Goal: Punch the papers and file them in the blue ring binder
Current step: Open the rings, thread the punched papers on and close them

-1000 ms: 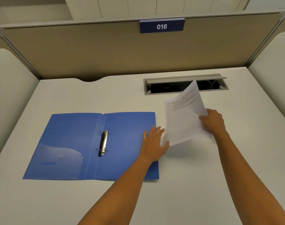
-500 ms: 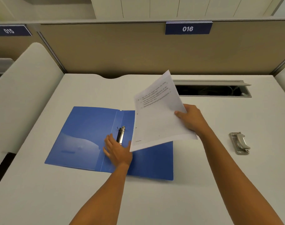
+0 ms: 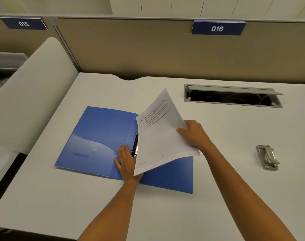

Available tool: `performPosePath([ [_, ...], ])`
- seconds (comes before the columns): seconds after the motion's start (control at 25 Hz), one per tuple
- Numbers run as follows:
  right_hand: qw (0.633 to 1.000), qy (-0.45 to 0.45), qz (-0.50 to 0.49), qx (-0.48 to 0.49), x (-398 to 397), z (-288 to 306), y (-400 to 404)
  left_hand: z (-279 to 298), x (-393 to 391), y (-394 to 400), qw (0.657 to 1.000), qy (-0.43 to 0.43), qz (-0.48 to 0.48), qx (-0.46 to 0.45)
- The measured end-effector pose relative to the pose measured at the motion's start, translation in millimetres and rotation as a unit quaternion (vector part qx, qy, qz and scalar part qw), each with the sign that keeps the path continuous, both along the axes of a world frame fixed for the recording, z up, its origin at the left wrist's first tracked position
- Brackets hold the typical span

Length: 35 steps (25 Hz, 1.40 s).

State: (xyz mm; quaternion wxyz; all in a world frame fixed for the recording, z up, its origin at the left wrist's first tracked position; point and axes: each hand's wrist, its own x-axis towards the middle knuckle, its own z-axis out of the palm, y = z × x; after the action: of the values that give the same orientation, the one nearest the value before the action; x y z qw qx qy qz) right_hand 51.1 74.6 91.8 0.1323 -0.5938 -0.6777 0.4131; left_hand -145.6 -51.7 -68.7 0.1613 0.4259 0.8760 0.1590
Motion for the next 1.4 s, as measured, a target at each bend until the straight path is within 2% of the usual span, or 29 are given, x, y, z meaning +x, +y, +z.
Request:
performPosePath([
  [0.52,0.998,-0.044,0.011,0.032,-28.7,4.0,7.2,3.9,-0.4,1.1,1.0,-0.008,0.01,-0.011],
  [0.76,0.997,-0.07,0.017,0.04,-31.2,2.8,4.1,4.0,-2.5,1.9,0.999,0.019,0.015,-0.039],
  [1.4,0.996,-0.079,0.003,0.049,-22.4,-2.7,10.4,0.5,-1.6,2.8,1.0,0.007,0.024,0.01],
])
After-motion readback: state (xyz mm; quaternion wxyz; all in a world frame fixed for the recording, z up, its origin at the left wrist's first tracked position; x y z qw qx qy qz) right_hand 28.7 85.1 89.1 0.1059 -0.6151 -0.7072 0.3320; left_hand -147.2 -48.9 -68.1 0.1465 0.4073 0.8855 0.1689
